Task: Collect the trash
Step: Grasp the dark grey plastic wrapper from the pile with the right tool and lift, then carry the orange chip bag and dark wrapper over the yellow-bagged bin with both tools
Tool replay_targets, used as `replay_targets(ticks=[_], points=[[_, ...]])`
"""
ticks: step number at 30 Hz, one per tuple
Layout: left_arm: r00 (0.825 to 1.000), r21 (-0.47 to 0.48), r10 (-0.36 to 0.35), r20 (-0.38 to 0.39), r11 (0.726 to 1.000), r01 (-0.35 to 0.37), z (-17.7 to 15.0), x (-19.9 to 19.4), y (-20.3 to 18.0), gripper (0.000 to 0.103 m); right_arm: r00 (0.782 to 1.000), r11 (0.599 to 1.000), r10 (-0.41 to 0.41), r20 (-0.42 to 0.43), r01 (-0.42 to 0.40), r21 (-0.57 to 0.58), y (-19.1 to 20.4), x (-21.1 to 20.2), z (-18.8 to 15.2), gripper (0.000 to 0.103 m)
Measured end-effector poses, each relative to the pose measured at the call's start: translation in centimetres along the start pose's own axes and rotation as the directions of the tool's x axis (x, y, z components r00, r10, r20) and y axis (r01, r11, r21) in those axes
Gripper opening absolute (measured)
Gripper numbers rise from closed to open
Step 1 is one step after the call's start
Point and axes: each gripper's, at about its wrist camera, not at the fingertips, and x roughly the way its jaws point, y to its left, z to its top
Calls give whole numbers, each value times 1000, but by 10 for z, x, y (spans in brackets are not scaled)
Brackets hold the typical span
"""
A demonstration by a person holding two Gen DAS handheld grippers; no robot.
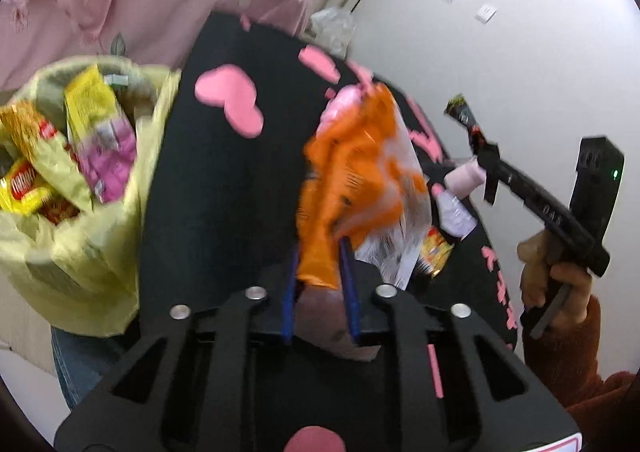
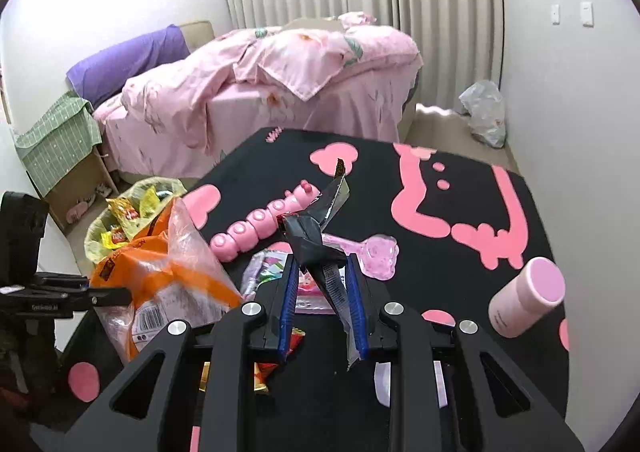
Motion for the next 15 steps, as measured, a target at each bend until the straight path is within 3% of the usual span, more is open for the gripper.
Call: replay_targets(ticks=[6,13,15], points=[[985,38,70,157,996,-77,17,-49,-4,14,998,1000,20,64,-18,-24,18,-24,11,24],[967,-12,112,230,994,-112,24,-88,13,14,983,990,142,113,-144,10,31,-49,27,24],[964,-20,118,238,993,-116,21,-95,18,14,983,990,138,118,-140,7,36,-52,30,24]])
